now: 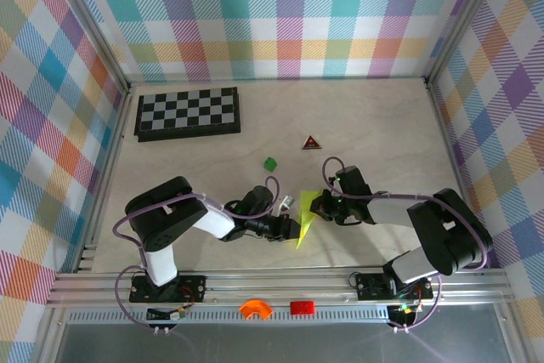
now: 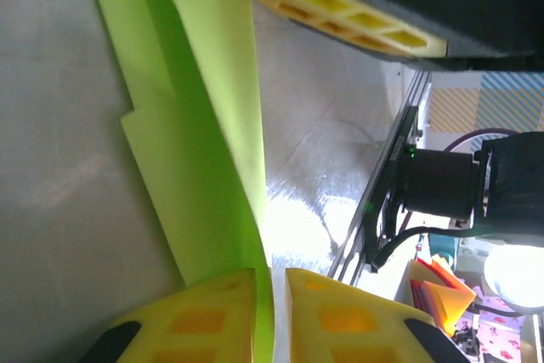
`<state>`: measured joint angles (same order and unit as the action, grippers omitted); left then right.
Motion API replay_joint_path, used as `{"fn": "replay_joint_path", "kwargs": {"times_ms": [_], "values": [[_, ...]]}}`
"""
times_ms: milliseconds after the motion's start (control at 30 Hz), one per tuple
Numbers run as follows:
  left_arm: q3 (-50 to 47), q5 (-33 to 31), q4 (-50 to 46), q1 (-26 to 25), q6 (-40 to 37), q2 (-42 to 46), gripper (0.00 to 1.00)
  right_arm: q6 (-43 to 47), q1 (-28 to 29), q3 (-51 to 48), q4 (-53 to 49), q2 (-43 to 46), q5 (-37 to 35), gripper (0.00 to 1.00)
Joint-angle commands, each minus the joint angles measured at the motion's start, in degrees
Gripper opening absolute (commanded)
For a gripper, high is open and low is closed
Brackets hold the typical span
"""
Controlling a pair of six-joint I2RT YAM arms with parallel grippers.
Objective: Fold a paper plane with a square sheet of paper (pick it up from the middle)
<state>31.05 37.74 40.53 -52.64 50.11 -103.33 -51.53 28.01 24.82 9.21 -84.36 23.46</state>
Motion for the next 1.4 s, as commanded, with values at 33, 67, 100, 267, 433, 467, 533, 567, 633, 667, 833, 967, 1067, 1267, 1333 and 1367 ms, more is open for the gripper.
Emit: {"fn": "replay_joint_path", "kwargs": {"times_ms": [33,67,100,267,433,467,533,567,633,667,833,967,1067,1267,1333,1367], "values": [[-1.8,2.8,-4.2,-0.4,-1.6,0.8,0.13,0.9,0.0,-2.0,-8.1,-3.5,-6.8,0.0],[-1.8,2.8,-4.6,-0.5,-1.8,0.7,0.1,0.8,0.0,-2.0,-8.0,-3.6,-6.8,0.0],[-1.6,3.0,-5.2,-0.5,-2.3,0.7,0.04,0.8,0.0,-1.9,-8.0,-3.6,-6.8,0.0],[-1.1,1.4,-9.9,-0.9,-4.5,2.9,0.03,0.6,0.0,-1.8,-7.9,-3.8,-6.6,0.0],[-1.2,-3.7,-16.8,-0.9,-6.5,9.6,0.28,0.8,0.0,-1.8,-8.2,-3.6,-6.6,0.0],[-1.1,-5.0,-18.5,-0.9,-7.0,11.7,0.29,0.9,0.0,-1.8,-8.1,-3.6,-6.6,0.0],[-0.8,-8.2,-22.2,-0.9,-7.7,15.8,0.32,0.8,0.0,-1.8,-8.2,-3.5,-6.5,0.0],[-0.4,-9.9,-23.9,-0.9,-8.0,17.7,0.32,0.7,0.0,-1.8,-8.3,-3.5,-6.5,0.0],[0.8,-11.2,-26.0,-0.9,-8.9,20.0,0.25,0.7,0.0,-1.8,-8.2,-3.5,-6.6,0.0],[2.2,-10.9,-26.9,-0.9,-9.6,20.1,0.19,0.7,0.0,-1.8,-8.2,-3.5,-6.6,0.0],[10.1,-4.9,-27.2,-0.9,-12.0,12.8,0.02,0.5,0.0,-1.4,-7.9,-4.0,-6.3,0.0],[14.3,-1.4,-25.3,-1.2,-12.2,6.2,0.0,0.2,0.0,-1.4,-7.7,-3.9,-6.1,0.0],[16.8,-1.3,-25.6,-1.5,-12.8,2.4,0.0,0.4,0.0,-1.1,-8.1,-3.8,-6.2,0.0],[18.9,-2.8,-27.4,-1.5,-14.4,-1.2,0.0,0.6,0.0,-1.3,-8.4,-3.7,-6.1,0.0],[18.4,-3.2,-27.2,-1.5,-14.5,-1.7,0.0,0.6,0.0,-1.3,-8.5,-3.7,-6.0,0.0],[17.8,-3.4,-27.2,-1.6,-14.6,-2.0,0.0,0.6,0.0,-1.3,-8.3,-3.7,-6.0,0.0]]}}
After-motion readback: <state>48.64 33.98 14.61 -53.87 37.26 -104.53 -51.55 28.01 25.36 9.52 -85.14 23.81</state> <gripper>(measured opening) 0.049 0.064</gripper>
